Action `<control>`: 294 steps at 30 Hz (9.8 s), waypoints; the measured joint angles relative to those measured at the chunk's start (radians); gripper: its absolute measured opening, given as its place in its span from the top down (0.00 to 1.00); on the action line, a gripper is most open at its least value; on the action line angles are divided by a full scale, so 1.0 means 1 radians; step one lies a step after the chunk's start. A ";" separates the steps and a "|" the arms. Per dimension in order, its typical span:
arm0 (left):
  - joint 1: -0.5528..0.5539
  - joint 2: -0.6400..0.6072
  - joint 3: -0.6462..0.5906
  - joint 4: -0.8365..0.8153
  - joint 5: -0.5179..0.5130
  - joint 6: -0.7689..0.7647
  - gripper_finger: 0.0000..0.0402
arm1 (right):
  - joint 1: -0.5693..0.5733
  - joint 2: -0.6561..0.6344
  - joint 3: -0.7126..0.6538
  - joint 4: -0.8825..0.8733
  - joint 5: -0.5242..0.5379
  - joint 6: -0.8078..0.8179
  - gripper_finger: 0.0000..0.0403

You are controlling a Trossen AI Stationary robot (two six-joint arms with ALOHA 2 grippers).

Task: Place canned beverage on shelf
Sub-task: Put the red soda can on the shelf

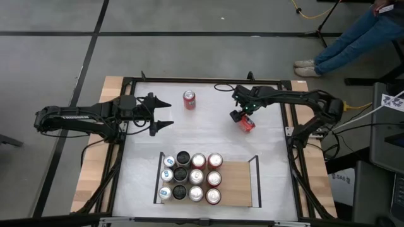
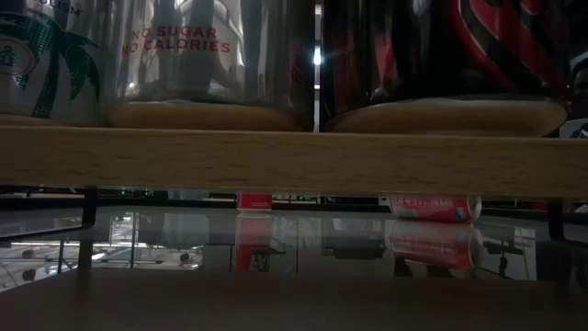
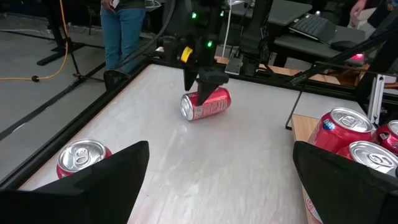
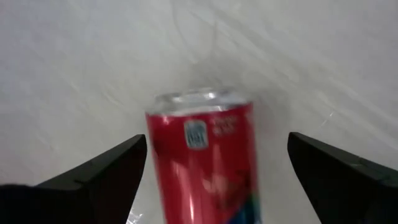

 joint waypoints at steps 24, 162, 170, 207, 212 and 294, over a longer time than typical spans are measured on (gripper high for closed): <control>0.000 0.000 0.000 -0.001 0.000 0.000 0.03 | 0.542 -0.377 -0.352 0.301 0.538 0.333 0.07; 0.000 0.000 0.000 0.004 -0.011 0.000 0.03 | 0.634 -0.232 -0.019 -0.128 0.332 -0.033 0.30; 0.000 0.000 0.000 0.004 -0.011 0.000 0.03 | 0.472 -0.224 0.135 -0.241 0.162 -0.305 0.30; 0.000 0.000 0.000 0.003 -0.011 0.007 0.03 | 0.302 0.220 0.304 -0.781 0.272 -0.734 0.29; 0.000 0.000 0.000 0.003 -0.011 0.008 0.03 | 0.302 0.228 0.304 -0.771 0.258 -0.734 0.29; 0.000 0.000 0.000 -0.011 -0.011 0.008 0.03 | 0.301 -0.470 0.118 -0.590 0.215 0.432 0.03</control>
